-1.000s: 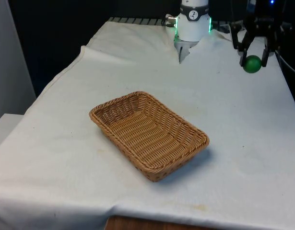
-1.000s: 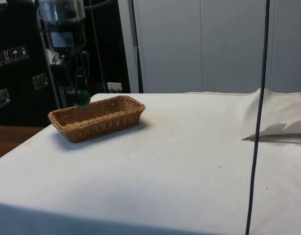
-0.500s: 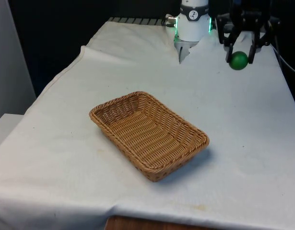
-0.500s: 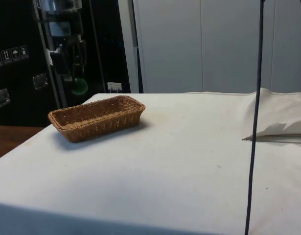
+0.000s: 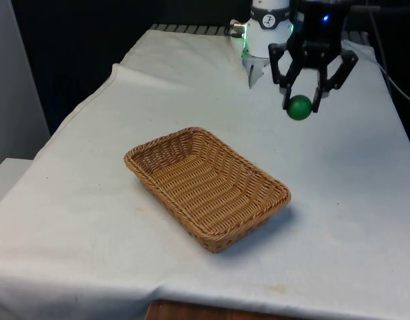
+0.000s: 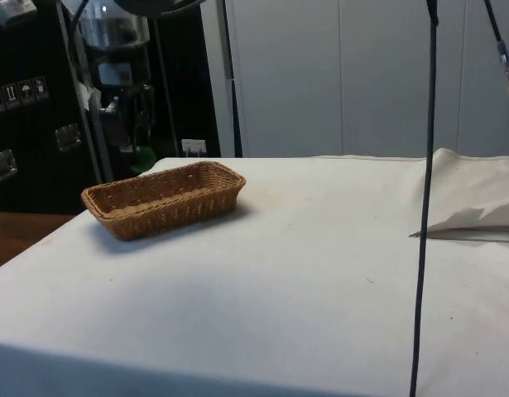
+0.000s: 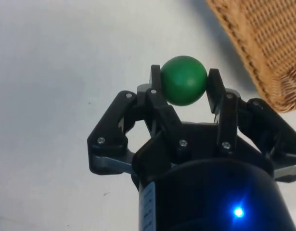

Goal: Pick up the ball and place it into the basket.

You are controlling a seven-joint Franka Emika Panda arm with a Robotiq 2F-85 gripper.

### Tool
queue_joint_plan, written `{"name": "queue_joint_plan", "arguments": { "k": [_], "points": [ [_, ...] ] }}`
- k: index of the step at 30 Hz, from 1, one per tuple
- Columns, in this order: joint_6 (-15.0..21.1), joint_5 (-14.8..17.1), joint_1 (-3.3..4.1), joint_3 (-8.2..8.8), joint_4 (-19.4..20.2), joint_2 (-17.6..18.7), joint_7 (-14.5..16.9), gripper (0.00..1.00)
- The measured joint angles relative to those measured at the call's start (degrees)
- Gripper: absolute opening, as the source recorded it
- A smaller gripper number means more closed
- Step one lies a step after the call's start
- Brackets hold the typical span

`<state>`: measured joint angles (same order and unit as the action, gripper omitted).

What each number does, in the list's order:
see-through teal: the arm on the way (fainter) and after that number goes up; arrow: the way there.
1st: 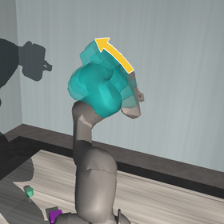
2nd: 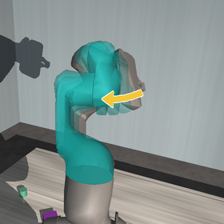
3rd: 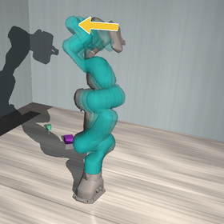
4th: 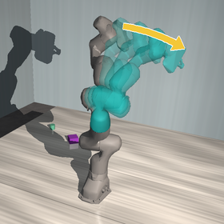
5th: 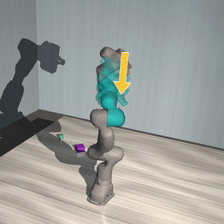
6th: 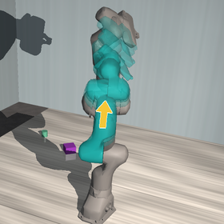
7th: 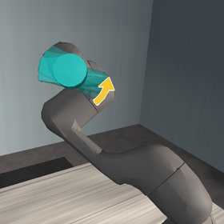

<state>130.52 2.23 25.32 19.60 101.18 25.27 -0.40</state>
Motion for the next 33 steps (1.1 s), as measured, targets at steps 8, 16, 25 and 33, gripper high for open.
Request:
{"name": "queue_joint_plan", "arguments": {
  "k": [8,16,25,33],
  "points": [
    [3.55,1.49,-0.57,1.95,0.23,2.23,2.52,0.00],
    [5.79,3.67,-1.20,3.61,0.11,3.67,5.44,0.00],
    [9.63,7.91,-2.06,5.67,-0.40,6.76,9.97,0.00],
    [13.64,13.12,-3.04,7.56,-1.09,10.54,15.01,0.00]
  ]
}}
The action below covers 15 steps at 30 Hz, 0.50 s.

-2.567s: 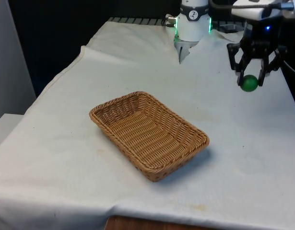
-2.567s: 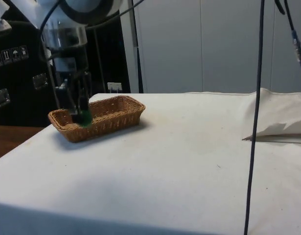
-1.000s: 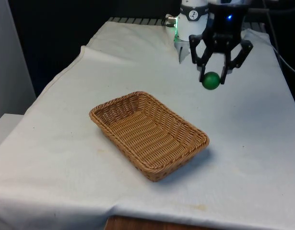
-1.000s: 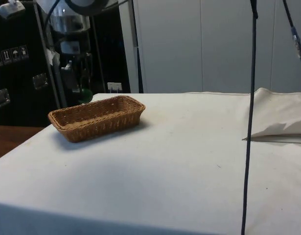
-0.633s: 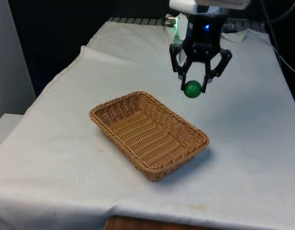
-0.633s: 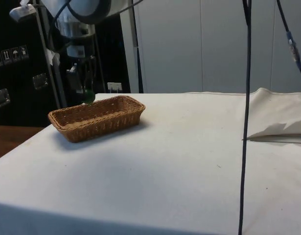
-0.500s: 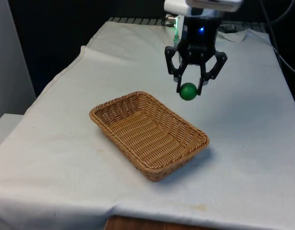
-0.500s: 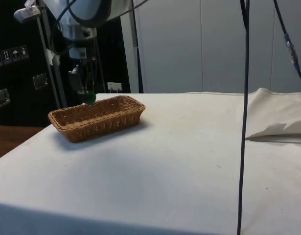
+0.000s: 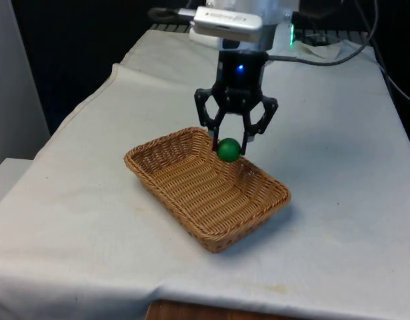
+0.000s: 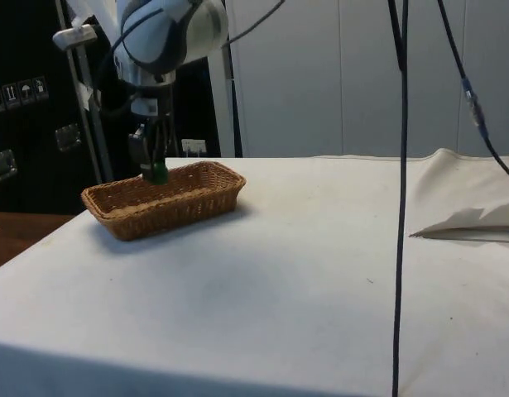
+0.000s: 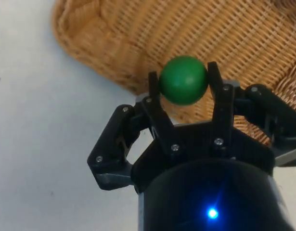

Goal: Pick up the ball and place it into the basket.

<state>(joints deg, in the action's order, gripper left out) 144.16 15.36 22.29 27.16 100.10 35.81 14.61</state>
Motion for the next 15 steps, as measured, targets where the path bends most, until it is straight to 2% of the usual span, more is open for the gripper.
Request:
{"name": "queue_joint_plan", "arguments": {
  "k": [9,15],
  "points": [
    [3.50,5.50,-0.86,1.20,-1.09,5.04,4.64,0.00],
    [4.76,5.96,-0.97,1.26,-1.89,6.99,4.87,0.00]
  ]
}}
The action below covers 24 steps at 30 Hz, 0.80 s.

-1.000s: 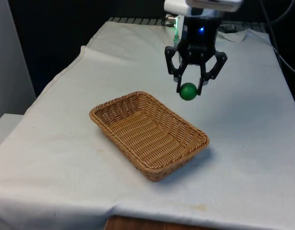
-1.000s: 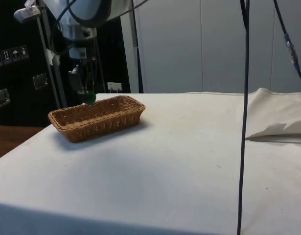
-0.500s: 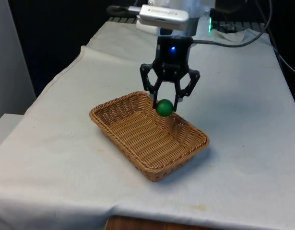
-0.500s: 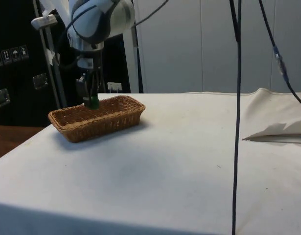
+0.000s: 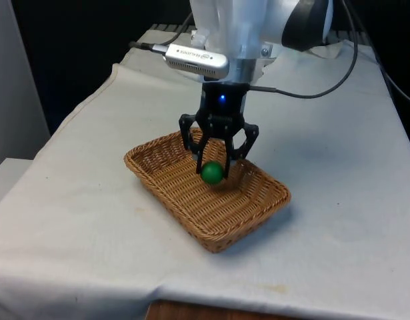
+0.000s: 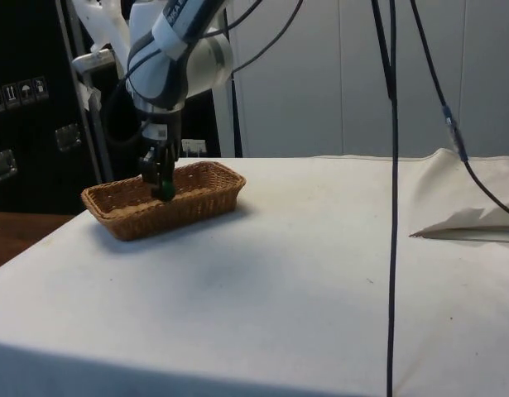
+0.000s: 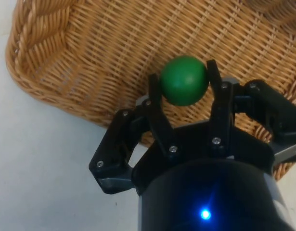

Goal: Pick up the ball and place it into the basket.

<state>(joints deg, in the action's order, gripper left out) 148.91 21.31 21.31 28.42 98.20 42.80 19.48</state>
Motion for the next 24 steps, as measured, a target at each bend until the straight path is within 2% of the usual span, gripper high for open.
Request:
{"name": "queue_joint_plan", "arguments": {
  "k": [12,14,18,20,21,22,23,24],
  "points": [
    [-0.06,0.00,0.00,0.06,-0.29,0.23,0.00,0.00],
    [-0.06,0.00,0.00,0.06,-0.29,0.23,0.00,0.14],
    [-0.06,0.00,0.00,0.06,-0.29,0.23,0.00,0.48],
    [-0.06,0.00,0.00,0.06,-0.29,0.23,0.00,0.69],
    [-0.06,0.00,0.00,0.06,-0.29,0.23,0.00,0.69],
    [-0.06,0.00,0.00,0.06,-0.29,0.23,0.00,0.87],
    [-0.06,0.00,0.00,0.06,-0.29,0.23,0.00,0.95],
    [-0.06,0.00,0.00,0.06,-0.29,0.23,0.00,1.00]
  ]
}}
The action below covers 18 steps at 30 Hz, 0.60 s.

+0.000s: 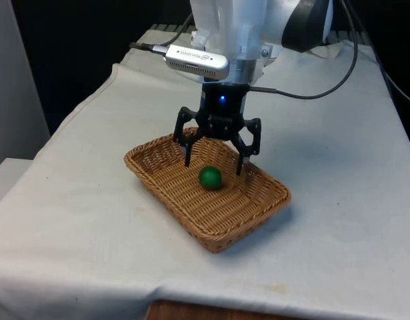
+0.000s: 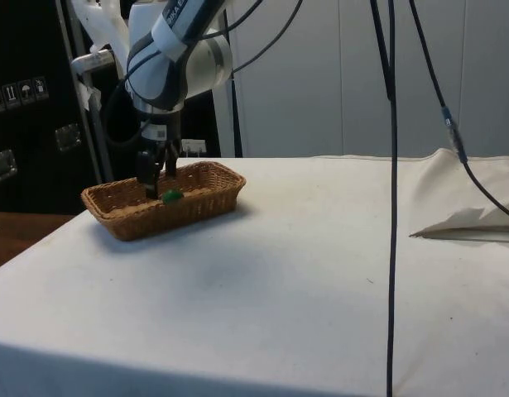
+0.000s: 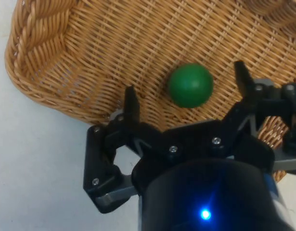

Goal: Pick up the ball and place it into the basket.

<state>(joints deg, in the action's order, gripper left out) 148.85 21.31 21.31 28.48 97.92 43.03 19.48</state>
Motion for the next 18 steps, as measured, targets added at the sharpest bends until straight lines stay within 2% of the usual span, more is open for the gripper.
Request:
{"name": "queue_joint_plan", "arguments": {
  "k": [6,9,13,15,16,18],
  "points": [
    [0.00,0.00,0.00,0.00,0.00,0.00,0.00,1.00],
    [0.00,0.00,0.23,0.00,0.00,-0.23,-0.06,1.00],
    [-0.97,-0.69,1.20,0.00,0.57,-2.12,-1.20,1.00],
    [-1.32,-1.15,1.43,0.00,0.92,-2.81,-1.60,1.00],
    [-1.60,-1.95,1.95,0.00,1.89,-4.35,-2.29,1.00],
    [-1.78,-3.04,2.46,-0.06,2.98,-5.79,-3.21,1.00]
  ]
}}
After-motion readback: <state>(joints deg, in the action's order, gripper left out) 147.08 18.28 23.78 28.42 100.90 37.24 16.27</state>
